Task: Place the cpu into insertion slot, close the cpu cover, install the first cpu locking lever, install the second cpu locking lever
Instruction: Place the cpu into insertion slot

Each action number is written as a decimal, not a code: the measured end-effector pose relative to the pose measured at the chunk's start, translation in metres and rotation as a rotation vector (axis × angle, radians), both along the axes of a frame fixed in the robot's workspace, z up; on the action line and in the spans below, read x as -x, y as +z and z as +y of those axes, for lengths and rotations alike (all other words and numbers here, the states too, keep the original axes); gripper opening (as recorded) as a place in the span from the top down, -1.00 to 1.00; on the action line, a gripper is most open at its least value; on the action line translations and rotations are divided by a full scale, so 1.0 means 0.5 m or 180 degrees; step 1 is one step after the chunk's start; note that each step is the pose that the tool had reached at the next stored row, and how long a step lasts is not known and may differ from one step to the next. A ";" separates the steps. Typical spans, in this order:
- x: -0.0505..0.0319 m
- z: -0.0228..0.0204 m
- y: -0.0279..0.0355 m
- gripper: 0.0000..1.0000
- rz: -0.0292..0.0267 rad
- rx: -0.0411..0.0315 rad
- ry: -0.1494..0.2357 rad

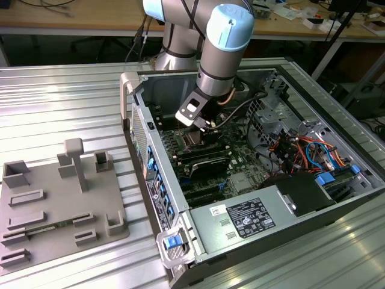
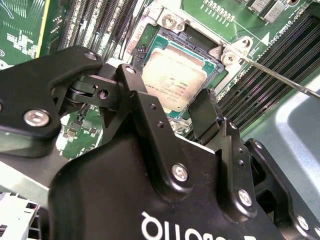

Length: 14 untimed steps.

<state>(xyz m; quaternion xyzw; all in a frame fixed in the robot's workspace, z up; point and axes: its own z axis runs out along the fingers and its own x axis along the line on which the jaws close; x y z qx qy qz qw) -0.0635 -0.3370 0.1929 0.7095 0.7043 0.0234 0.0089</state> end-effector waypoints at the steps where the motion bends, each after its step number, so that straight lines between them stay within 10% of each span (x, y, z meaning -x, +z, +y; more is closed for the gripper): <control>1: 0.000 0.0000 0.000 -0.22 0.0000 0.0000 0.0000; 14: 0.000 0.0001 0.003 -0.22 0.0000 -0.0001 -0.0001</control>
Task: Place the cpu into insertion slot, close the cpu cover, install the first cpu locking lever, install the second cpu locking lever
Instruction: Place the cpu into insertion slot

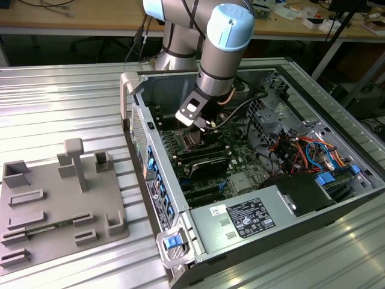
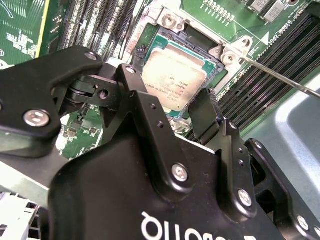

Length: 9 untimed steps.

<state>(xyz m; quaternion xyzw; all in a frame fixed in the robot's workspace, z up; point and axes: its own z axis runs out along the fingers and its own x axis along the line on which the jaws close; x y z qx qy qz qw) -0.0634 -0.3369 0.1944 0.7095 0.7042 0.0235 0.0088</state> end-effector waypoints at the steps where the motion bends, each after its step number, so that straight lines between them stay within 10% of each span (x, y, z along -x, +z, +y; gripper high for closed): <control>1: 0.000 0.0000 0.000 -0.22 0.0000 0.0000 0.0000; 9: 0.000 -0.0002 0.008 -0.22 0.0001 0.0002 0.0008</control>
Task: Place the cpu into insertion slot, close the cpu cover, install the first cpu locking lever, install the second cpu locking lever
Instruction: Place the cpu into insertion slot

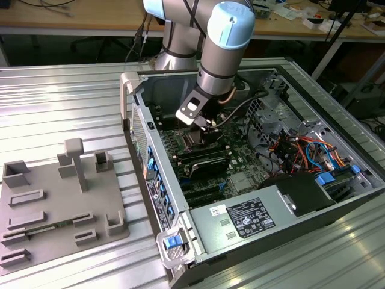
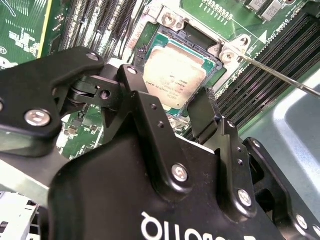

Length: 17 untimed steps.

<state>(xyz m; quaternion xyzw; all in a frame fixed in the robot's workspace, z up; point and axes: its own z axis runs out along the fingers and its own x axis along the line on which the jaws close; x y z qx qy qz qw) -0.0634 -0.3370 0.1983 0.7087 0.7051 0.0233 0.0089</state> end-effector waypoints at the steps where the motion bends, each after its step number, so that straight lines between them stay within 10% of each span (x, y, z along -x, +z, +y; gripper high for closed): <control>1: 0.000 0.0001 0.001 -0.22 0.0000 -0.0001 0.0000; 17: 0.002 0.0002 0.004 -0.37 0.0000 -0.0001 0.0002</control>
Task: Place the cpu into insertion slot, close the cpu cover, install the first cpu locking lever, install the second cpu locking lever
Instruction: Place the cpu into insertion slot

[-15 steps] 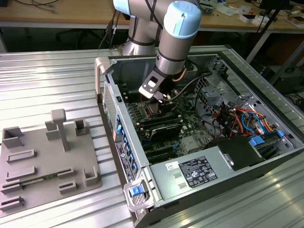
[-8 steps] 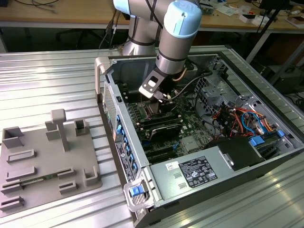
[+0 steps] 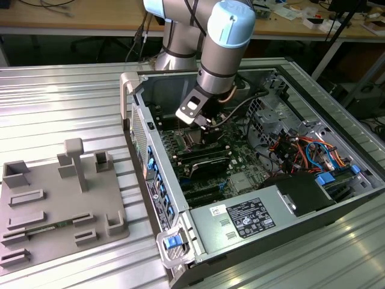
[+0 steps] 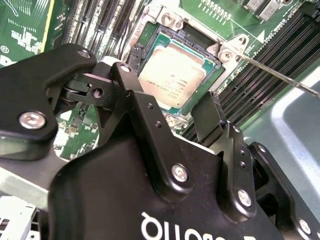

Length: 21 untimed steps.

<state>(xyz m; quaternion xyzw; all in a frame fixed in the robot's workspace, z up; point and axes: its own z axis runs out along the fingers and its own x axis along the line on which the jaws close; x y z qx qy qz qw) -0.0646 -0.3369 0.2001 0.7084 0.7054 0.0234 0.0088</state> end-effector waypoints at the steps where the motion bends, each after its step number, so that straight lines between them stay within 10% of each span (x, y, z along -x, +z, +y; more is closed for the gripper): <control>1: 0.001 0.0000 0.000 -0.37 0.0000 0.0000 0.0000; 11: 0.002 0.0088 -0.001 -0.37 0.0000 -0.0004 -0.0001; 16: 0.002 0.0086 -0.001 -0.37 0.0000 0.0069 -0.0001; 21: 0.002 0.0087 0.001 -0.37 0.0000 0.0069 -0.0001</control>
